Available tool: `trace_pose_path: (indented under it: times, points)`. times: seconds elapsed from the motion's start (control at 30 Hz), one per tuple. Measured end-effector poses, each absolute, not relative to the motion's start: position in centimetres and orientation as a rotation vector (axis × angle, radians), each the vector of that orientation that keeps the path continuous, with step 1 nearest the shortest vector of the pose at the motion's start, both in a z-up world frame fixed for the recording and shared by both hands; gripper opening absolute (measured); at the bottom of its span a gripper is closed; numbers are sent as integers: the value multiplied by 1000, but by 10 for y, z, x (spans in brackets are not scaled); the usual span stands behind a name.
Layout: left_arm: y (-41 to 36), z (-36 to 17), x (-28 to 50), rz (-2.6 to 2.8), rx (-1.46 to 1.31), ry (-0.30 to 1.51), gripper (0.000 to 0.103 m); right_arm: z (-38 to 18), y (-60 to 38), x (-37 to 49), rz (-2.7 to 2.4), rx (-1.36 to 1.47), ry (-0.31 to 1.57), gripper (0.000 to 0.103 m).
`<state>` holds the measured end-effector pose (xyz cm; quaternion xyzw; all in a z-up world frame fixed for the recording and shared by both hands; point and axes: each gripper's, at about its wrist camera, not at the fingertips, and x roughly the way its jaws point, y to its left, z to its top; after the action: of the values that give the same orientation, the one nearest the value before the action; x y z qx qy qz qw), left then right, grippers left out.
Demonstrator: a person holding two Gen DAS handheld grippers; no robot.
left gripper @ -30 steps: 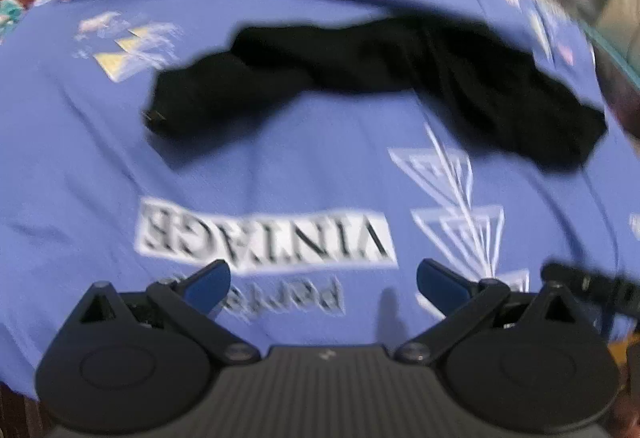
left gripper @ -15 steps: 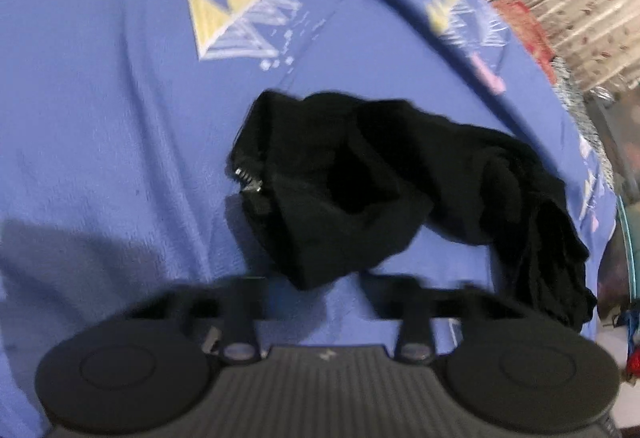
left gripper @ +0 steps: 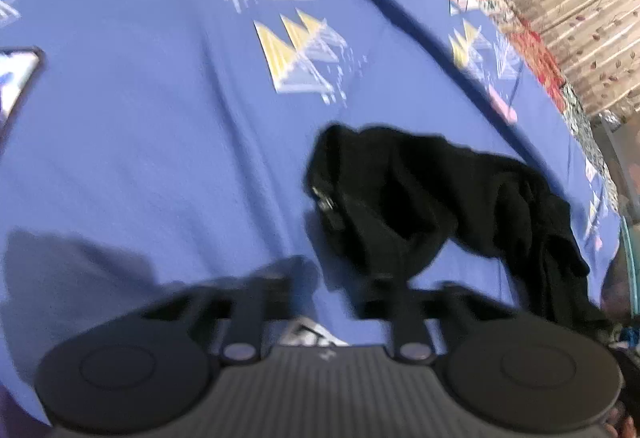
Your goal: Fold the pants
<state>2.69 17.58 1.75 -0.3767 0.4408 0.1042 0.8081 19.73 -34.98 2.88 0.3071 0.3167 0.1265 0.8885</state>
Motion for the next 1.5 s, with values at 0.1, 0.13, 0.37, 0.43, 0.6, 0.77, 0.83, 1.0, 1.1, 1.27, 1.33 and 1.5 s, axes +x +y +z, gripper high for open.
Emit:
trace_pose_path:
  times: [0.1,0.13,0.37,0.43,0.6,0.77,0.83,1.0,1.1,1.27,1.33,1.5]
  points:
    - [165,13,39,209,-801,942,49,59,-381,167,215,616,537,10]
    - [160,12,42,197,-792,942,46,62,-391,159,199,612,516,10]
    - [147,0,63,187,-753,946,6,49,-414,123,137,619,567,10]
    - [145,7,71,210,-681,925,6,37,-406,128,131,608,624,11]
    - [149,56,85,341,-481,749,5,13,-387,122,254,733,770,10]
    - [119,86,86,229,-502,710,32,22,-348,108,381,570,805,11]
    - [87,86,91,156,-467,728,58,29,-348,111,381,531,778,11]
    - [-16,69,127,-138,-403,853,79,30,-373,116,361,611,749,11]
    - [-73,54,150,-261,-344,901,89,23,-388,113,359,667,750,11]
    - [-132,24,177,-320,-241,977,52,18,-416,119,338,767,741,11]
    - [-133,10,186,-301,-266,1022,33,18,-419,123,341,783,738,11]
    - [-106,31,174,-272,-346,980,11,15,-409,125,426,758,774,11]
